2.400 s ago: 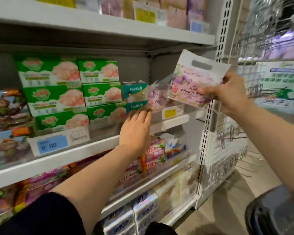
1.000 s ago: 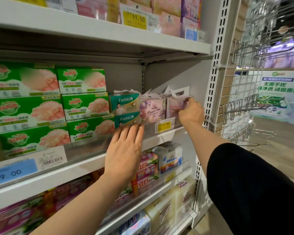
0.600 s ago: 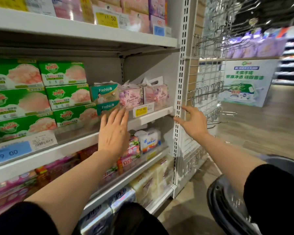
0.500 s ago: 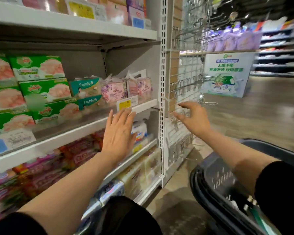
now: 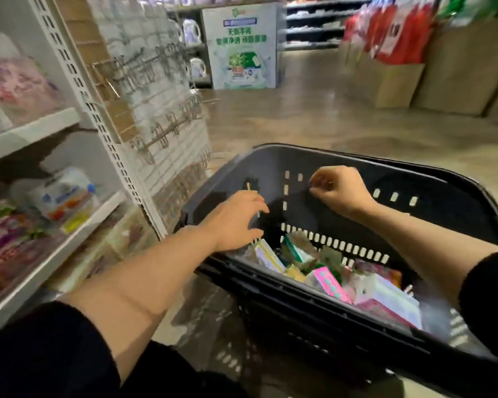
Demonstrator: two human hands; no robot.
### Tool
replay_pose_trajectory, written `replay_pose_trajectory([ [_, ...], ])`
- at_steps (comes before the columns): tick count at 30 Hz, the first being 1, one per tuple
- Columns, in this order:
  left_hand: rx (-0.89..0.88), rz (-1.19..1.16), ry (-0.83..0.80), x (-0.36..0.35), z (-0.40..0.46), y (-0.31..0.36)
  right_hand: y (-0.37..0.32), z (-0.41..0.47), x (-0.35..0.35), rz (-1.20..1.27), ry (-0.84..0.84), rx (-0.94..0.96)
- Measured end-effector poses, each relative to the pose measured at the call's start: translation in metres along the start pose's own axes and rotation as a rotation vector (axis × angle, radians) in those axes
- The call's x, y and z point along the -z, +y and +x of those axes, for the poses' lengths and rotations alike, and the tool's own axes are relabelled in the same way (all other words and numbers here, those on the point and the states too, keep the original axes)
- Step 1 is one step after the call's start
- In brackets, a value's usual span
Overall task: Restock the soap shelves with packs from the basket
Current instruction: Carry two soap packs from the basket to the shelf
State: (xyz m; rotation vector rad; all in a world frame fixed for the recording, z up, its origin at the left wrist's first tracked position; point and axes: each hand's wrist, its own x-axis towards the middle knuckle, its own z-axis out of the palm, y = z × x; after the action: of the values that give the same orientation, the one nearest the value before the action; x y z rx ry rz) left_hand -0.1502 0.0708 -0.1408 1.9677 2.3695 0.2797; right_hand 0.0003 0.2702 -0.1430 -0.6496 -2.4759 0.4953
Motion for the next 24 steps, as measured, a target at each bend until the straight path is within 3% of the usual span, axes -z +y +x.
replay_pose_trajectory([
  [9,-0.047,0.024,-0.481,-0.060,0.076,0.020,0.077,-0.044,-0.027,-0.173,-0.769,-0.256],
  [16,-0.092,0.212,-0.654,-0.095,0.108,-0.030,0.089,-0.075,-0.093,-0.181,-0.807,-0.440],
  [24,-0.146,0.328,-0.742,-0.149,0.130,-0.068,0.098,-0.105,-0.121,-0.304,-0.754,-0.356],
])
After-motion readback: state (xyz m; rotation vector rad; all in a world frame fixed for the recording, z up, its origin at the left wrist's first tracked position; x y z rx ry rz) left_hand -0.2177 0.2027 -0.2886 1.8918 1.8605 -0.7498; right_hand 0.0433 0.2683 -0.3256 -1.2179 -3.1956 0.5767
